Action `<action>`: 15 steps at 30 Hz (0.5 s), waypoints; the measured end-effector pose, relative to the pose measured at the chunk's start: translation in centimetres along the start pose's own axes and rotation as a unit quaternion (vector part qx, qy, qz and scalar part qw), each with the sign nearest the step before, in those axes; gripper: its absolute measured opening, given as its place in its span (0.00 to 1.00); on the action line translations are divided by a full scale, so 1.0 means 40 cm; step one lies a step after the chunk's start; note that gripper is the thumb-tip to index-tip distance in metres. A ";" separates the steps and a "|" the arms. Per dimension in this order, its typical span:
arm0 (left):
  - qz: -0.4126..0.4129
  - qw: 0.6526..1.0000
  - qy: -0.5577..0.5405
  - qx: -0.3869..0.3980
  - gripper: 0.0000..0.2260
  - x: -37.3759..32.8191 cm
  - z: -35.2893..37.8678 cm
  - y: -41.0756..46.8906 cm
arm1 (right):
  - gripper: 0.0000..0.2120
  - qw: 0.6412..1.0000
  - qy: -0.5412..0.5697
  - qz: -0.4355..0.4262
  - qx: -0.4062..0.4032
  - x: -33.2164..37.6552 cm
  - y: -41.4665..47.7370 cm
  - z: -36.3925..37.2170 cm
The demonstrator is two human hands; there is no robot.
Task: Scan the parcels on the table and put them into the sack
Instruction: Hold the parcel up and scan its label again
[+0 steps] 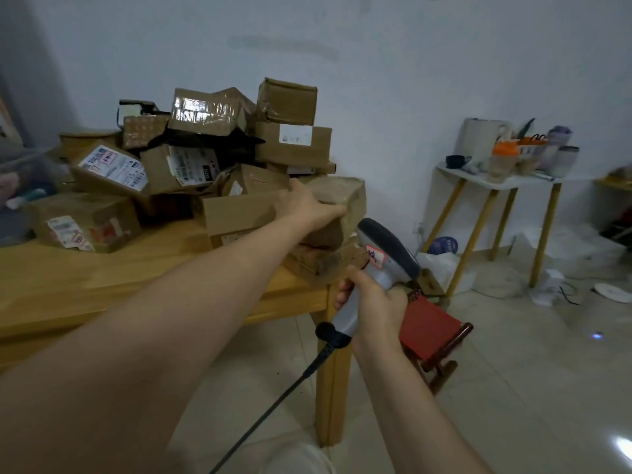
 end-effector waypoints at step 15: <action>-0.133 0.726 -0.673 0.048 0.30 0.352 -0.279 -0.287 | 0.05 0.974 -0.140 0.022 0.177 -0.120 -0.116 0.177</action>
Point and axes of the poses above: each hand's wrist, its own y-axis towards the middle knuckle, its own z-axis out of the palm, x = y × z, the point moved 1 cm from there along y, towards the middle knuckle, and after that the axes turned 5 degrees about z, right-handed, at the moved point
